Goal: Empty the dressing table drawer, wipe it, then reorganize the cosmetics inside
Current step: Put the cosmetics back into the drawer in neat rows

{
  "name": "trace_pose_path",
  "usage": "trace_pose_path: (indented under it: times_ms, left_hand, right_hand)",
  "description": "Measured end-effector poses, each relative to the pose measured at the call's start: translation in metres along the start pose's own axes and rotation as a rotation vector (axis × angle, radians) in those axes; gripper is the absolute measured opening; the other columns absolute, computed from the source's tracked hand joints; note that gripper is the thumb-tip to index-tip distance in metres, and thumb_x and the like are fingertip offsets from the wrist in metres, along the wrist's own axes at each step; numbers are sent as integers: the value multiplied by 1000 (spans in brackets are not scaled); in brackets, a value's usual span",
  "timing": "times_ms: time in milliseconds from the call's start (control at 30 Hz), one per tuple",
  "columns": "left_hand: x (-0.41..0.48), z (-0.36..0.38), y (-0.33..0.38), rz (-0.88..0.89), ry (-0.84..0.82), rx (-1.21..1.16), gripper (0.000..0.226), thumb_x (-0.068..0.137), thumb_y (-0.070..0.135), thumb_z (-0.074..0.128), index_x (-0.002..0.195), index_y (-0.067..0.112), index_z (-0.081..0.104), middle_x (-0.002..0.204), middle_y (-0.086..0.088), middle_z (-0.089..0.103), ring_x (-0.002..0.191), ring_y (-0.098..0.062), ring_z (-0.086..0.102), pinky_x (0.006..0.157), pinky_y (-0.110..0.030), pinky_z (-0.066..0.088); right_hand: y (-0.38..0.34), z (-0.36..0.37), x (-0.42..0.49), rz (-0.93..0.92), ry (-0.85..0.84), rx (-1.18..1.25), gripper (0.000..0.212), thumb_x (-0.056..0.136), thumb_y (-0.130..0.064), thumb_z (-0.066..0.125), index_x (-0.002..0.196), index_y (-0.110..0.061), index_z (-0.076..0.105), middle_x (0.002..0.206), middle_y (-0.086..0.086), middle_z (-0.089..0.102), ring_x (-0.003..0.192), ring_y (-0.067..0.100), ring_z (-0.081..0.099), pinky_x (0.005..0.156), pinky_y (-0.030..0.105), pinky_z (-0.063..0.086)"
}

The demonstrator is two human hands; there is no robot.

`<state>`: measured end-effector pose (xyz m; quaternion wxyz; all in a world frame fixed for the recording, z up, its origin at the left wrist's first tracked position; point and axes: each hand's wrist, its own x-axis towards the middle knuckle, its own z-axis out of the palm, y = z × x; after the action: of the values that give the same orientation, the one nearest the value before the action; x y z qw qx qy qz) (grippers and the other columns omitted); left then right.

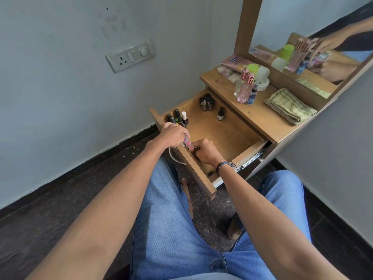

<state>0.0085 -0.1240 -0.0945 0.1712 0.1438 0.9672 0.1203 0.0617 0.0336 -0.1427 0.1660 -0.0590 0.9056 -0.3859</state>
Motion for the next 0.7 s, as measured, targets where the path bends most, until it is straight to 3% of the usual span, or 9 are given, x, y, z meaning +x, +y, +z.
trace_pose_path:
  times_ms: [133,467,700]
  left_hand:
    - [-1,-1,1,0,13,-14,33,103,13,45,113,28,73,123,6,68,128,-13,48,113,-31,16]
    - [-2,-3,3,-2,15,-8,30,103,17,47,114,31,72,129,6,66,130,-14,48,114,-32,17]
    - [-5,-6,4,-9,9,-20,29,102,17,49,114,30,72,131,5,66,130,-15,48,114,-32,17]
  right_hand:
    - [0,1,1,4,8,-4,47,93,7,48,123,-17,74,94,2,69,84,24,57,71,31,43]
    - [5,4,6,11,18,6,48,92,7,47,120,-20,75,90,-1,67,81,23,56,71,30,42]
    - [8,4,9,33,80,25,52,87,12,49,121,-19,75,110,5,75,100,22,67,80,30,54]
